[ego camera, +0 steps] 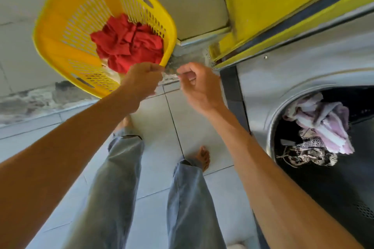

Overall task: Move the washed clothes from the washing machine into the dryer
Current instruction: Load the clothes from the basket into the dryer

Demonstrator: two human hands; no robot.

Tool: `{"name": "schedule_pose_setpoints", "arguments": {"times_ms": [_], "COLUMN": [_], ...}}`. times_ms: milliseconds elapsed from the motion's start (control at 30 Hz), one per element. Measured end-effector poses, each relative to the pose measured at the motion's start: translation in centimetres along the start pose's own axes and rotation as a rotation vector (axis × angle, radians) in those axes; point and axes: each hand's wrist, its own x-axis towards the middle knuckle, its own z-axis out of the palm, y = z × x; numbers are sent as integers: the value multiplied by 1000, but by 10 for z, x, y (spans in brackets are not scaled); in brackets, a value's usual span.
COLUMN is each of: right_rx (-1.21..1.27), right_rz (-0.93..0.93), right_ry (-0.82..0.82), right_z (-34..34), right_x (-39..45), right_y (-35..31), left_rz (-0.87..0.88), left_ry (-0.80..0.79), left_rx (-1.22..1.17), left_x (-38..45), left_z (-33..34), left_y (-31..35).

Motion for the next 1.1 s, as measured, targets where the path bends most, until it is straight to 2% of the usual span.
{"name": "schedule_pose_setpoints", "arguments": {"times_ms": [100, 300, 400, 533, 600, 667, 767, 833, 933, 1033, 1100], "right_rx": [13, -53, -233, -506, -614, -639, -559, -375, -61, 111, 371], "right_rz": [-24, 0, 71, 266, 325, 261, 170, 194, 217, 215, 266], "right_ry": [-64, -155, -256, -414, -366, -259, -160, -137, -126, -219, -328], "right_z": [30, 93, 131, 180, 199, 207, 202, 189, 161, 129, 109], "right_x": [16, 64, 109, 167, 181, 187, 186, 174, 139, 93, 67], "right_y": [-23, -55, -60, -36, -21, -18, -25, -43, -83, -113, -121], "left_rz": [-12, -8, -8, 4, 10, 11, -18, -23, -47, -151, -220], "left_ry": [46, 136, 195, 205, 183, 173, 171, 227, 299, 158, 42], "left_rx": [-16, 97, 97, 110, 95, 79, 54, 52, -93, -342, -465], "left_x": [9, 57, 82, 111, 121, 130, 133, 123, 105, 83, 62], "left_z": [-42, -93, -113, -131, -136, -142, -146, -143, -140, -139, -135], "left_y": [2, -13, -22, -29, -32, -34, -37, -34, -24, -1, 15]}}
